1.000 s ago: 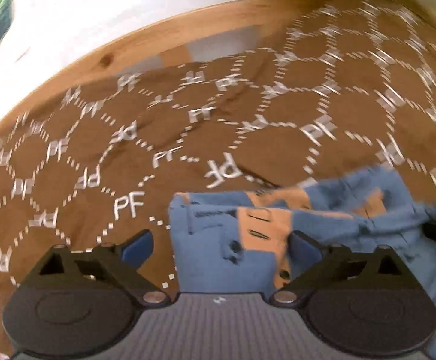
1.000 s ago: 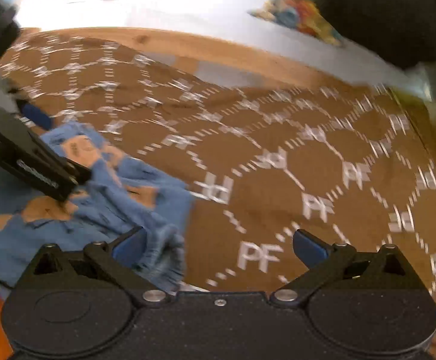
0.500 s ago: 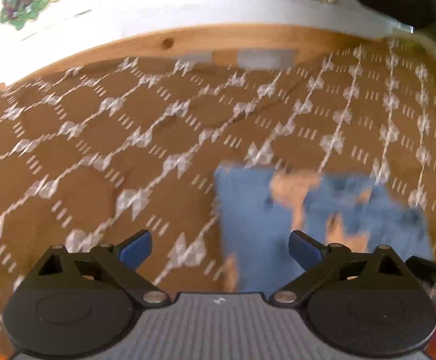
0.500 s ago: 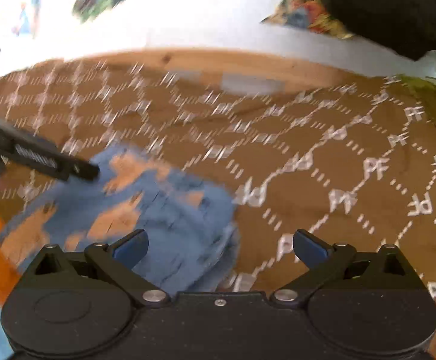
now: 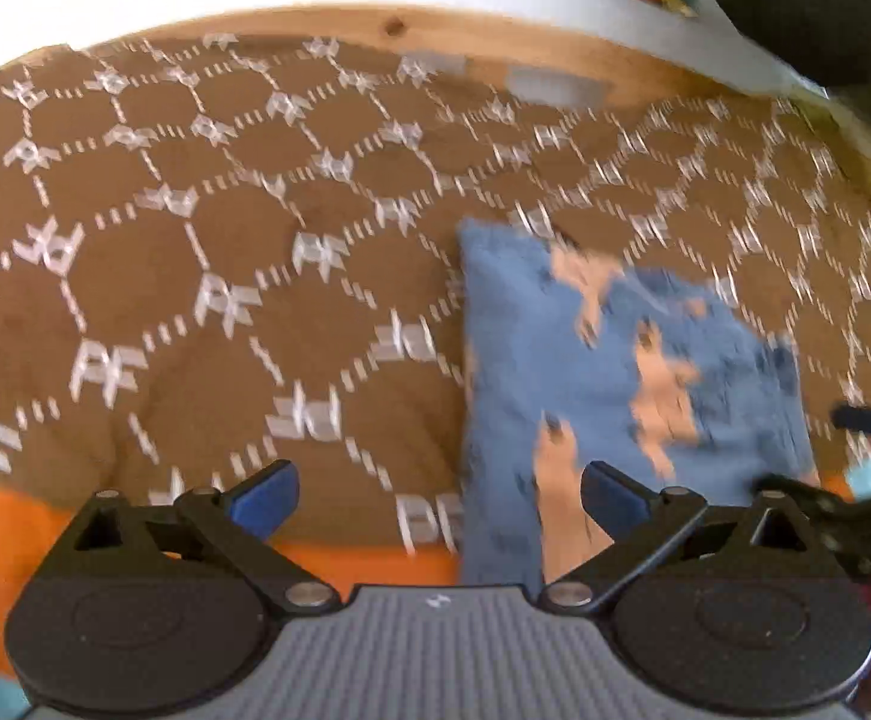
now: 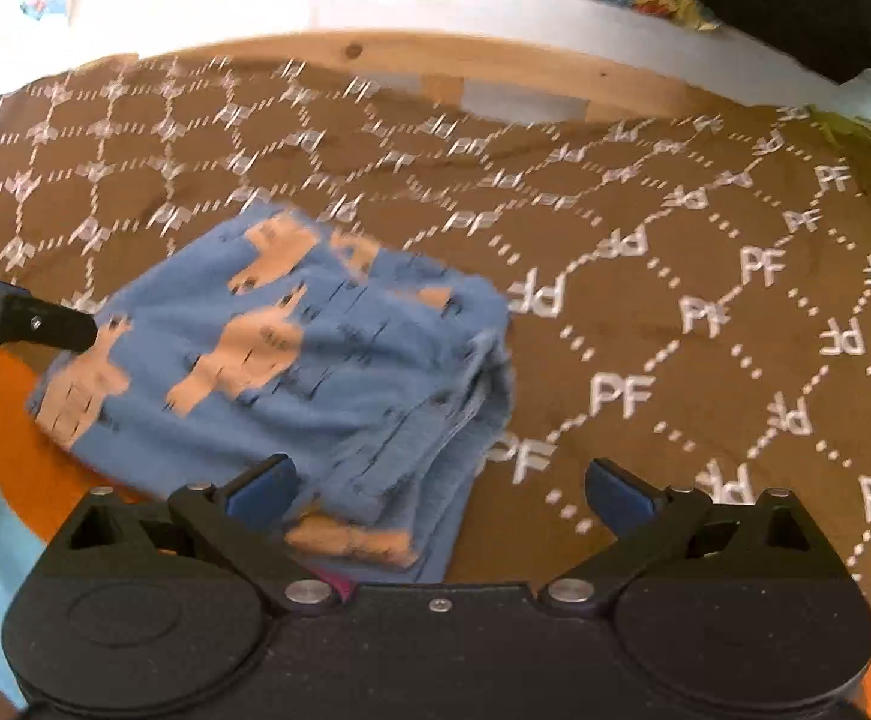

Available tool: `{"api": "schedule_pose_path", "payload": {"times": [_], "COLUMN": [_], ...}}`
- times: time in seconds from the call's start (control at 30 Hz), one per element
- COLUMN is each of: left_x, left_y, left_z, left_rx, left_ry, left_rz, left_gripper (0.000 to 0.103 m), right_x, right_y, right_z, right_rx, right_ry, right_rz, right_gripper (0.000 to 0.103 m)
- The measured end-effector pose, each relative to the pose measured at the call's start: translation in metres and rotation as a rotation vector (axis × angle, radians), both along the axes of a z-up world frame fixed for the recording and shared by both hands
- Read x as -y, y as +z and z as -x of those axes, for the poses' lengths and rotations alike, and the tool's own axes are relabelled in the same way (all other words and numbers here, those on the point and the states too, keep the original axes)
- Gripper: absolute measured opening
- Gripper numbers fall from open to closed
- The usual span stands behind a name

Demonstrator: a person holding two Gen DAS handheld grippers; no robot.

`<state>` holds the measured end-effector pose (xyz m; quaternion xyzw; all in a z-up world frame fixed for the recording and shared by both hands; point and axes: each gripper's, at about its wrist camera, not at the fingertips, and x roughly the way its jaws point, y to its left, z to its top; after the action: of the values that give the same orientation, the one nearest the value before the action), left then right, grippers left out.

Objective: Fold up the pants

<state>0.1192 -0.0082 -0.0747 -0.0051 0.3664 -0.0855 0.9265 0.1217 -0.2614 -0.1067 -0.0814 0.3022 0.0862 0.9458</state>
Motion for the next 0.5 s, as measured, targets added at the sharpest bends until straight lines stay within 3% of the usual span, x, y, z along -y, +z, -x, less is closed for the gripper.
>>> {"api": "schedule_pose_path", "payload": {"times": [0.07,0.2,0.5], "left_x": [0.004,0.009,0.008], "left_y": [-0.016,-0.021,-0.021], "left_z": [0.005,0.014,0.015], "left_rx": [-0.052,-0.02,-0.023], "left_ry": [0.003,-0.006,-0.004], "left_rz": [-0.036,-0.082,-0.082], "left_gripper": [0.102,0.103,0.103], "right_x": [-0.004,0.004,0.003], "right_y": [-0.006,-0.009,-0.009], "right_z": [-0.002,-0.005,-0.004], "right_rx": [-0.012,-0.034,-0.033], "right_ry": [0.001,-0.01,-0.012], "right_rz": [0.01,-0.05,-0.053], "right_gripper": [0.102,0.102,0.102]}}
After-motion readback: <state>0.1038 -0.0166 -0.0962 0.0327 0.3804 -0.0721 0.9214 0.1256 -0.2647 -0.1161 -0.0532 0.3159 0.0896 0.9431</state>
